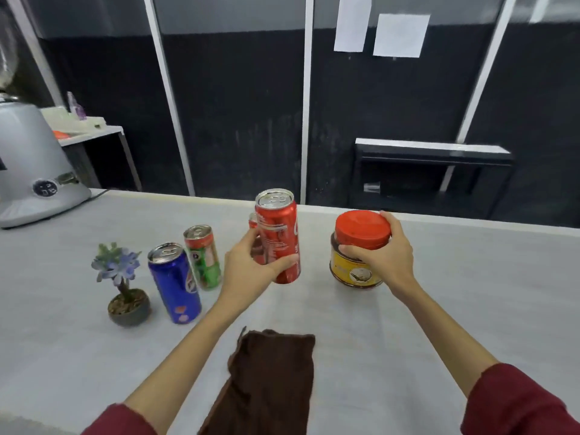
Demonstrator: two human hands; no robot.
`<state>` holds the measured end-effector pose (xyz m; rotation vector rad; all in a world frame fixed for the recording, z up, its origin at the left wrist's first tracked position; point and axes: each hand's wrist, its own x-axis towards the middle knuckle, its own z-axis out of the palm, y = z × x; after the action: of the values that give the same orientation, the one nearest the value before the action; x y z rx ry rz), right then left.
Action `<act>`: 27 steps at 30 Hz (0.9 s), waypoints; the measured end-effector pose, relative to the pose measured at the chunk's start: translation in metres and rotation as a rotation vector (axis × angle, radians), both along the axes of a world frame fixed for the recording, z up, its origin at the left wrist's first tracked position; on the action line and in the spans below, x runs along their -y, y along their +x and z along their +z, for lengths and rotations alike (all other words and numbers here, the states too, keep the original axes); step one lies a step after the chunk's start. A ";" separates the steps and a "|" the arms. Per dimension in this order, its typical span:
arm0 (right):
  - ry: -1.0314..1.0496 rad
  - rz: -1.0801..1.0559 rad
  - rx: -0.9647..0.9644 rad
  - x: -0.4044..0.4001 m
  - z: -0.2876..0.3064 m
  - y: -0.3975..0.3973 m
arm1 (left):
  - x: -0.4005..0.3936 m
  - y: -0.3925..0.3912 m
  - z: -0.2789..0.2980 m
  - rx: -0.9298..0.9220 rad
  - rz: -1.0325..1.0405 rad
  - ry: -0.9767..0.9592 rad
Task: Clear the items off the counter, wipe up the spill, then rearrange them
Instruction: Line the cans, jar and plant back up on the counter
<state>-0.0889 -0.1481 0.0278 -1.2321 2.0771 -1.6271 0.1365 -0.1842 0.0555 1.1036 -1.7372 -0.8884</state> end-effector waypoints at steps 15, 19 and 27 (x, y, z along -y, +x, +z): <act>0.004 -0.021 0.030 0.092 -0.011 -0.216 | 0.137 -0.257 -0.052 -0.028 0.073 0.218; -0.005 0.024 0.059 0.126 -0.024 -0.228 | 0.165 -0.284 -0.063 0.001 0.079 0.208; 0.021 0.050 0.032 0.159 -0.040 -0.243 | 0.191 -0.304 -0.078 0.063 0.053 0.186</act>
<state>-0.3316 -0.3076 -0.0119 -1.2321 2.0230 -1.5885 -0.1675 -0.3753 -0.0224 1.3050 -1.6939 -1.0074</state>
